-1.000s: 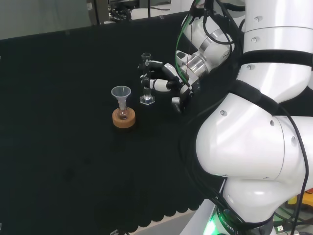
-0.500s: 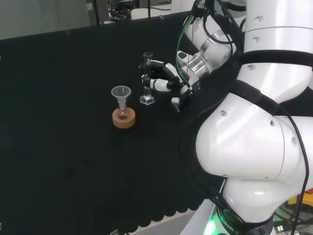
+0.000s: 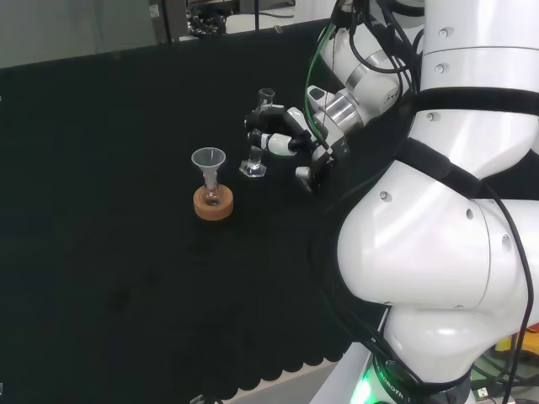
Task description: Pick up the graduated cylinder.
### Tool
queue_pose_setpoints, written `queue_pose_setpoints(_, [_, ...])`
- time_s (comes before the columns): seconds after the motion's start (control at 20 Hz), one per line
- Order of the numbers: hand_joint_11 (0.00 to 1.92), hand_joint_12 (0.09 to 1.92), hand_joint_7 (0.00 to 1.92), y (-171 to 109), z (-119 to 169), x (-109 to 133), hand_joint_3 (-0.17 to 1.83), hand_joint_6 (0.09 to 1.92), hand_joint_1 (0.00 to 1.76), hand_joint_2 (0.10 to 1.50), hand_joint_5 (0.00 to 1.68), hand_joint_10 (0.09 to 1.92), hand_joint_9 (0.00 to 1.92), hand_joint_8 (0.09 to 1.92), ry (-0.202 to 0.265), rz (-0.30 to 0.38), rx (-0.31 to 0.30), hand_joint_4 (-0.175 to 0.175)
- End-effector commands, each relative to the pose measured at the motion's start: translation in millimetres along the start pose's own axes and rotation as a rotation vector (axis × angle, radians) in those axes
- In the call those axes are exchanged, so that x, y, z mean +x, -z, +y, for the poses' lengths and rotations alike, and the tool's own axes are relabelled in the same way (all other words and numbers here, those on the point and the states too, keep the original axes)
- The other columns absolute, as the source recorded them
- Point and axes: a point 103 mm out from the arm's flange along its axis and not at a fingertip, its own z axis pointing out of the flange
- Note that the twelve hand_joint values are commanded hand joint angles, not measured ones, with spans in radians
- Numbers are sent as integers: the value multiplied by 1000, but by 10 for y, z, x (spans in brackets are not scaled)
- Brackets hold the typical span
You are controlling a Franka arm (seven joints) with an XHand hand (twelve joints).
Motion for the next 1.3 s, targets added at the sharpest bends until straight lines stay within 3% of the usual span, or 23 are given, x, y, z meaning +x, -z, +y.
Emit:
queue_pose_setpoints(0.05, [1016, 951, 821, 65, 37, 80, -5, 1255, 1073, 1211, 808, 363, 1101, 746, -14, -164, -1, -91])
queue_pose_setpoints(0.6, [1131, 852, 953, 150, 178, 335, -1, 1225, 1102, 1197, 832, 221, 1267, 675, 37, -439, 175, -133])
queue_pose_setpoints(1.3, [1164, 824, 1026, 582, 145, 580, -3, 1190, 1118, 1185, 857, 153, 1335, 621, 9, -584, 234, -150])
